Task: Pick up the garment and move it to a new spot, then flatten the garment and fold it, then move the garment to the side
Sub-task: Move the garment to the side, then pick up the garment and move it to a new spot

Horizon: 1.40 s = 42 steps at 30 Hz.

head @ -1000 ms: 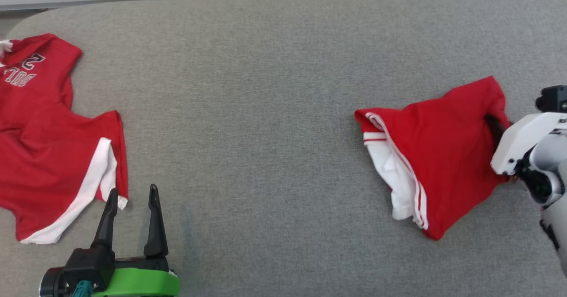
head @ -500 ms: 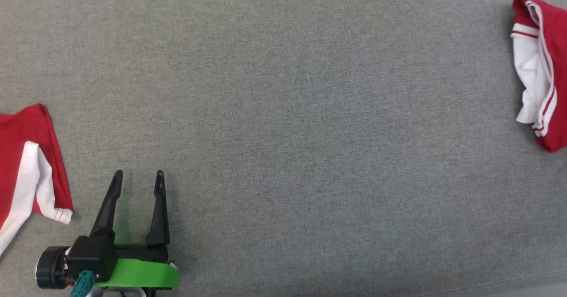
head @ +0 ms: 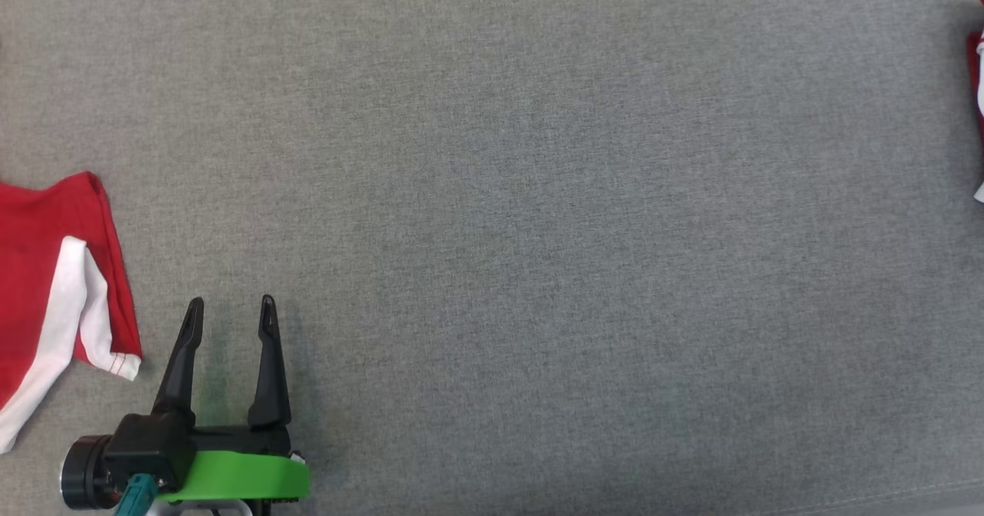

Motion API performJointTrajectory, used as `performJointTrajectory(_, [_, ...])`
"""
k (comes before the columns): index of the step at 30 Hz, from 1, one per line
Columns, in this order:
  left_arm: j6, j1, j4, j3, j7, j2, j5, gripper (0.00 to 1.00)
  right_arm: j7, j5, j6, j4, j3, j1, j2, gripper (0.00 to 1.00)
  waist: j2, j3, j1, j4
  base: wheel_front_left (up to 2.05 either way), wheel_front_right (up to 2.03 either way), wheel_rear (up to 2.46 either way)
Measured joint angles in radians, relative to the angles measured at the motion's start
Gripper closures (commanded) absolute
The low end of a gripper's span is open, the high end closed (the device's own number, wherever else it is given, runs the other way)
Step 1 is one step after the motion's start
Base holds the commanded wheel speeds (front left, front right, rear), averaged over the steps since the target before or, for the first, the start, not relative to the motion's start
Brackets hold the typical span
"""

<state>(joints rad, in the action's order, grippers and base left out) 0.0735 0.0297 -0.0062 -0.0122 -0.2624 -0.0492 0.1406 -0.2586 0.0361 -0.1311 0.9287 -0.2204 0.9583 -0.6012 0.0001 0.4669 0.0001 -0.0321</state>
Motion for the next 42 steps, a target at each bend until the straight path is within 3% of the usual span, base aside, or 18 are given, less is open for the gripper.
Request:
performJointTrajectory(4, [-0.012, -0.002, 0.012, -0.005, 0.000, 0.000, 0.014, 0.00, -0.004, -0.003, 0.000, -0.245, -0.014, -0.125, 0.096, 0.00, 0.0000, -0.040, 0.0000, -0.013, 0.00, 0.00, 0.00])
performJointTrajectory(12, [-0.043, 0.060, 0.043, 0.034, 0.000, 0.000, 0.045, 0.00, -0.004, 0.000, 0.000, -0.662, -0.008, -0.594, 0.333, 0.00, 0.0000, -0.184, -0.0001, -0.029, 0.00, 0.00, 0.00])
performJointTrajectory(16, [-0.042, 0.113, 0.061, 0.040, 0.000, 0.000, 0.043, 0.00, -0.004, -0.022, 0.000, -0.770, 0.058, -0.797, 0.431, 0.00, 0.0000, -0.271, -0.0002, -0.036, 0.00, 0.00, 0.00])
performJointTrajectory(21, [-0.036, 0.149, 0.085, 0.030, 0.000, 0.000, 0.039, 0.00, -0.004, -0.025, 0.000, -0.835, 0.028, -0.978, 0.520, 0.00, 0.0000, -0.372, -0.0002, -0.037, 0.00, 0.00, 0.00])
performJointTrajectory(27, [-0.040, 0.156, 0.110, 0.008, 0.000, 0.000, 0.044, 0.00, -0.004, -0.022, 0.000, -0.835, 0.059, -1.115, 0.550, 0.00, 0.0000, -0.457, -0.0002, -0.012, 0.00, 0.00, 0.00])
performJointTrajectory(42, [-0.058, 0.185, 0.113, 0.008, 0.000, 0.000, 0.060, 0.00, -0.004, 0.014, 0.000, -0.813, 0.117, -1.138, 0.551, 0.00, 0.0000, -0.522, -0.0002, 0.034, 0.00, 0.00, 0.00])
